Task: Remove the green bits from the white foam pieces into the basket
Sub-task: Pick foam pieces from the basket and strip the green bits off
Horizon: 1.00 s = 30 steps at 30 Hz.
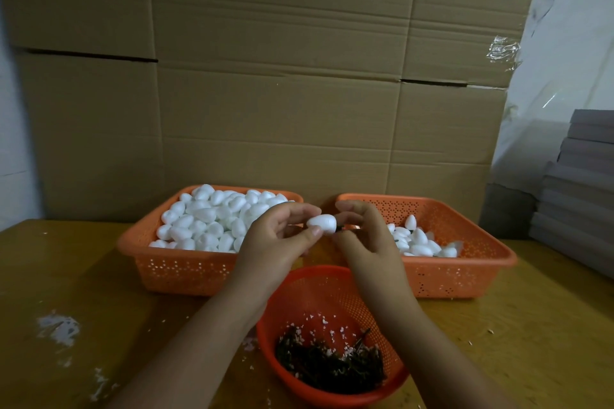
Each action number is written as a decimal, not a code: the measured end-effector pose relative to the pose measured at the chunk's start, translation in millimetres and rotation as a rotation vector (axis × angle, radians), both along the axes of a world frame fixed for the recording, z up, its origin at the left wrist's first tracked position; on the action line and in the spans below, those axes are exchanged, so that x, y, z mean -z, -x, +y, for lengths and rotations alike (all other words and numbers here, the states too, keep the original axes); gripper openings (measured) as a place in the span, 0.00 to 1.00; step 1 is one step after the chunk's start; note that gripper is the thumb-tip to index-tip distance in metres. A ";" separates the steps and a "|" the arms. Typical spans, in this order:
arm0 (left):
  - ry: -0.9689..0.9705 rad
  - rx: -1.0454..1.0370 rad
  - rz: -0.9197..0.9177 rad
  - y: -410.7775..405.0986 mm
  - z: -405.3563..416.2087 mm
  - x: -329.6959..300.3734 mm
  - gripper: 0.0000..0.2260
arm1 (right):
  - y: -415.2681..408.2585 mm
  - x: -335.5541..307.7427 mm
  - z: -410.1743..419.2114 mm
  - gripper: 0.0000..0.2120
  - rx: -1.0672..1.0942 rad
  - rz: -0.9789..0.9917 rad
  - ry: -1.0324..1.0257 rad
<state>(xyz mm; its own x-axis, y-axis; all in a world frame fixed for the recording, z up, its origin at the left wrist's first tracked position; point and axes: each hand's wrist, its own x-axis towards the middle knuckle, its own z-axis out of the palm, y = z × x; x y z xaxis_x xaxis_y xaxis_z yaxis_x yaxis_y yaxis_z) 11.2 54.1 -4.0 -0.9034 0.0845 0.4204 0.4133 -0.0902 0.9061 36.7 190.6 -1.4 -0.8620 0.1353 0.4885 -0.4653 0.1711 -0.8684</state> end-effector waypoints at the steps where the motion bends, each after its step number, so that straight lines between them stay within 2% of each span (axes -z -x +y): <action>1: 0.001 0.000 0.004 0.2 -0.1 0.7 0.10 | 0.4 -1.5 0.8 0.10 -0.007 -0.049 0.038; 3: 0.010 0.002 0.012 0.7 0.1 1.9 0.13 | 1.2 -4.6 1.3 0.07 -0.040 -0.122 0.107; 7: 0.042 0.012 0.030 1.4 1.1 2.9 0.17 | 2.9 -2.1 1.3 0.09 -0.099 -0.162 0.120; 12: -0.007 0.005 -0.032 -0.2 2.6 1.6 0.11 | 2.3 -2.4 2.3 0.07 -0.081 -0.101 0.101; 16: -0.047 0.027 -0.094 -2.1 5.1 1.3 0.07 | -0.1 -0.3 0.2 0.12 -0.017 0.033 -0.005; 23: 0.103 -0.010 0.029 -2.3 4.9 3.8 0.06 | -0.7 6.4 -3.2 0.16 0.236 0.318 -0.356; 26: 0.092 0.038 0.036 -4.7 6.0 0.5 0.04 | 0.5 8.5 -1.9 0.16 0.260 0.372 -0.370; 30: 0.108 0.105 -0.054 -4.2 4.3 2.0 0.11 | 0.7 9.1 -2.1 0.22 0.245 0.395 -0.349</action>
